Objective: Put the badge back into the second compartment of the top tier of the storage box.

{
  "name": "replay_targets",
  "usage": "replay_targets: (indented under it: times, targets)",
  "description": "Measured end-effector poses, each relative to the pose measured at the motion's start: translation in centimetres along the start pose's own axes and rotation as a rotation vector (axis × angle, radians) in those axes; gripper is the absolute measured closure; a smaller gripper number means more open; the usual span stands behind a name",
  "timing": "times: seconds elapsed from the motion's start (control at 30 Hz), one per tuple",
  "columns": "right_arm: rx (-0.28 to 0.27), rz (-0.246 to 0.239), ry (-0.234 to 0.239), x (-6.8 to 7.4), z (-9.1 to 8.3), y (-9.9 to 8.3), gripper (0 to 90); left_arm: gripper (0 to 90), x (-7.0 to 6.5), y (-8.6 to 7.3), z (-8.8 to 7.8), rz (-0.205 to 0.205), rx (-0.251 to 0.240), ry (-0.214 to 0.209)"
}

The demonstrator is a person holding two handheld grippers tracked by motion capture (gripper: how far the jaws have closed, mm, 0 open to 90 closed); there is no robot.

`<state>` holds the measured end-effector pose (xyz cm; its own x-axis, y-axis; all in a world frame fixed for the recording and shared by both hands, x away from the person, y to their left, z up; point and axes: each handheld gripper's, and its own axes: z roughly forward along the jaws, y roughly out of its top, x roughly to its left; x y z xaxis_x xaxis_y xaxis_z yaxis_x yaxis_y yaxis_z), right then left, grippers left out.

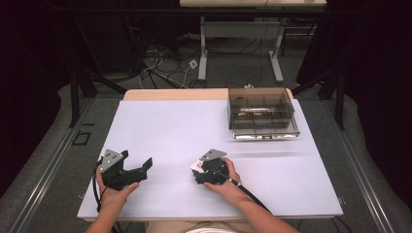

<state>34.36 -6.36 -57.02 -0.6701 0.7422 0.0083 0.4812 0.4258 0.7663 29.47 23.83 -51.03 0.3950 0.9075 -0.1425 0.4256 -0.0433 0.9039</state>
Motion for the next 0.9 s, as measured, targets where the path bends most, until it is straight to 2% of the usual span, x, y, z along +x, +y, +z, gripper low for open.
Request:
replay_targets:
  times: [0.1,0.23,0.43,0.8,0.9]
  targets:
    - [0.009,0.01,-0.004,-0.04,-0.13,0.03,32.9,4.4,0.0,0.0,0.01,0.0,0.001,0.0]
    - [-0.016,0.016,-0.013,-0.14,-0.04,-0.04,32.9,4.5,-0.02,-0.01,0.01,0.0,0.003,-0.002]
    - [0.005,0.016,-0.008,-0.07,-0.16,0.01,33.0,4.5,0.01,-0.01,0.02,0.003,0.004,0.0]
    - [-0.043,0.002,-0.043,0.14,-0.32,-0.14,33.0,4.6,0.03,-0.01,0.03,0.005,0.003,0.002]
    - [-0.025,0.008,-0.043,0.15,-0.49,-0.1,33.0,4.6,0.03,-0.01,0.02,0.004,0.004,0.002]
